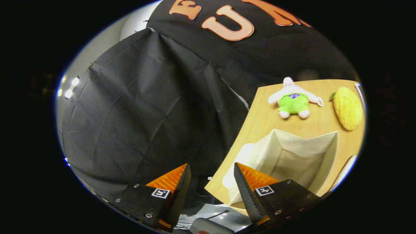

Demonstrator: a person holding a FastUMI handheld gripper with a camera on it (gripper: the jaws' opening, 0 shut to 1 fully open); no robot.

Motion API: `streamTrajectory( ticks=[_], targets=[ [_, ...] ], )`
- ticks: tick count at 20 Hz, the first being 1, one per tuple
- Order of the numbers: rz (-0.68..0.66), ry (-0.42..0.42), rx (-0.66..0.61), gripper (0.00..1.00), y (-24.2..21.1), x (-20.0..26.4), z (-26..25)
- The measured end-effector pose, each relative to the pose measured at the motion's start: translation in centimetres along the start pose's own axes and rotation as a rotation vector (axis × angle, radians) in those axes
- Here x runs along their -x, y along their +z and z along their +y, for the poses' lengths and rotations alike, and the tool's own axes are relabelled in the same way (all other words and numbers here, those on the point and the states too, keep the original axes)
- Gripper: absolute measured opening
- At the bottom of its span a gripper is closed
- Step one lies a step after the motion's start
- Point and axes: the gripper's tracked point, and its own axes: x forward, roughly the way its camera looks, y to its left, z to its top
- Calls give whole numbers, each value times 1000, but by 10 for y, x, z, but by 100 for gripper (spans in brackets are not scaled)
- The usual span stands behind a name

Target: Open the storage box then place both shoes into the box .Put the left shoe in first, then the right shoe, with the right side of both shoes facing outward in a uniform manner.

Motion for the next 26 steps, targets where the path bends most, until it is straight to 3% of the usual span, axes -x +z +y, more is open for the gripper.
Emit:
streamTrajectory(
  ticks=[6,15,20,26],
  targets=[
    [-22,-241,80,83,-15,69,-121],
    [116,-575,136,79,-111,156,-277],
    [165,-633,81,73,-157,173,-323],
    [201,-624,45,59,-175,166,-347]
  ],
)
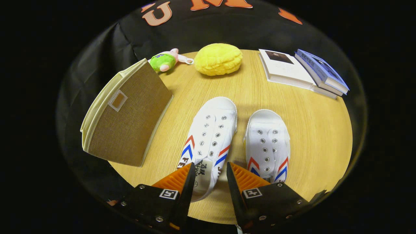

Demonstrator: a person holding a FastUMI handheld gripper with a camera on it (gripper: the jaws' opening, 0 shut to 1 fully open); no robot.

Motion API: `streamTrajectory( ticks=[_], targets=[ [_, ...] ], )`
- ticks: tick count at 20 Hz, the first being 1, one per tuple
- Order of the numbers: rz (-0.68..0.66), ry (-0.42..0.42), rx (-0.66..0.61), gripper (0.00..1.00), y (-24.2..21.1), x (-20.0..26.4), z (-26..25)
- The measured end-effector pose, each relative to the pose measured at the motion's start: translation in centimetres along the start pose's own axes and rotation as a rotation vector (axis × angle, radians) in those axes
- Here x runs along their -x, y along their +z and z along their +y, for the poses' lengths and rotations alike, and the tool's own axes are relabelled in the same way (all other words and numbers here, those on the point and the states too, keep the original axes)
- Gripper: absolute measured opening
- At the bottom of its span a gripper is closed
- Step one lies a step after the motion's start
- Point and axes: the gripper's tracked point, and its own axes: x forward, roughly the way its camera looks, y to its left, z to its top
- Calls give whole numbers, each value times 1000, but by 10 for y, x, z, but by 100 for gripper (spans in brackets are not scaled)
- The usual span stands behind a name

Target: Open the storage box then place both shoes into the box .Put the left shoe in first, then the right shoe, with the right side of both shoes facing outward in a uniform manner.

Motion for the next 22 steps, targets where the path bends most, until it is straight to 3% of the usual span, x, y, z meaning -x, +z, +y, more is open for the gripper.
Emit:
streamTrajectory(
  ticks=[3,8,10,11,15,22],
  targets=[
    [29,-53,35,52,-6,-15,-12],
    [52,22,-65,43,-9,-25,-5],
    [67,62,-172,34,-11,-26,0],
    [63,78,-206,22,-12,-26,0],
    [61,110,-330,4,-9,-20,-1],
    [-16,161,-340,4,24,16,25]
  ],
)
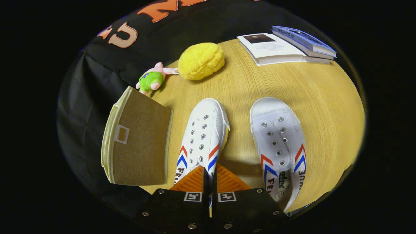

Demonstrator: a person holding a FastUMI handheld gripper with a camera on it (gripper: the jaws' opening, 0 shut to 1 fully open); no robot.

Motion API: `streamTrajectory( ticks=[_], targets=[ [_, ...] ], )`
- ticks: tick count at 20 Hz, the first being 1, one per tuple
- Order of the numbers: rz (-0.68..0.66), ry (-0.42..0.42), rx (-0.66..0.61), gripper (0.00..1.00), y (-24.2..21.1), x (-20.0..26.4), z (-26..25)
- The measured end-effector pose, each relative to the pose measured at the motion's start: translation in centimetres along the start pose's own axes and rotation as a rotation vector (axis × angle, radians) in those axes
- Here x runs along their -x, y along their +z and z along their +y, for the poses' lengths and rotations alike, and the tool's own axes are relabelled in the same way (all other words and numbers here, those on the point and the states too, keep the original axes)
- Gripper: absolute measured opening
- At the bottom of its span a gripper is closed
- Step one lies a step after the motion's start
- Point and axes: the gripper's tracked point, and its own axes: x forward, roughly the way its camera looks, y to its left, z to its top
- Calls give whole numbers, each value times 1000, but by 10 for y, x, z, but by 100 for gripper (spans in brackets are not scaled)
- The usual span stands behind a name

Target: Open the storage box then place both shoes into the box .Put the left shoe in first, then the right shoe, with the right side of both shoes facing outward in a uniform manner.

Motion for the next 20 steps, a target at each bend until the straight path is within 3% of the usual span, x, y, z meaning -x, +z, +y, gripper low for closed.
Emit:
streamTrajectory(
  ticks=[12,20],
  targets=[
    [-178,238,87,3,77,77,146],
    [-129,299,239,4,64,45,236]
  ],
)
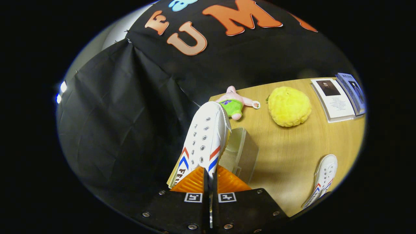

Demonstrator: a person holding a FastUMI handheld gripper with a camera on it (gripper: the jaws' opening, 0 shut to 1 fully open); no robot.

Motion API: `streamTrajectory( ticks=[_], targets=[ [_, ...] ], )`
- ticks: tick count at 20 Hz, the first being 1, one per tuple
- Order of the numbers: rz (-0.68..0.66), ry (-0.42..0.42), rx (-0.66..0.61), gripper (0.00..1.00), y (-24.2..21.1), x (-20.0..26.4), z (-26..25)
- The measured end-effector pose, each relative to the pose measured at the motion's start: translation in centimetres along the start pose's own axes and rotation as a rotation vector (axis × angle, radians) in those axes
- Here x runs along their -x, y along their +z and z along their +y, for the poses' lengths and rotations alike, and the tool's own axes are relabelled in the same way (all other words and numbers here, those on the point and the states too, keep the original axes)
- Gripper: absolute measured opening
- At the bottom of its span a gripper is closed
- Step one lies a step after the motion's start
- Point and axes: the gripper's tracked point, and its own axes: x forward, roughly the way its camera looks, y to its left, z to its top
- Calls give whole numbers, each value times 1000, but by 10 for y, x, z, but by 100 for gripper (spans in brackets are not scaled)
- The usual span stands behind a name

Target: Open the storage box then place both shoes into the box .Put the left shoe in first, then the right shoe, with the right side of both shoes facing outward in a uniform manner.

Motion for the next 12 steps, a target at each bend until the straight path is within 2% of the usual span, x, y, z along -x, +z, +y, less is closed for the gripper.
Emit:
streamTrajectory(
  ticks=[2,6,10,12],
  targets=[
    [26,4,31,3,4,-18,8],
    [88,-28,116,3,-16,-36,16],
    [169,-60,231,3,-33,-39,9],
    [202,-102,251,3,-39,-40,4]
  ],
)
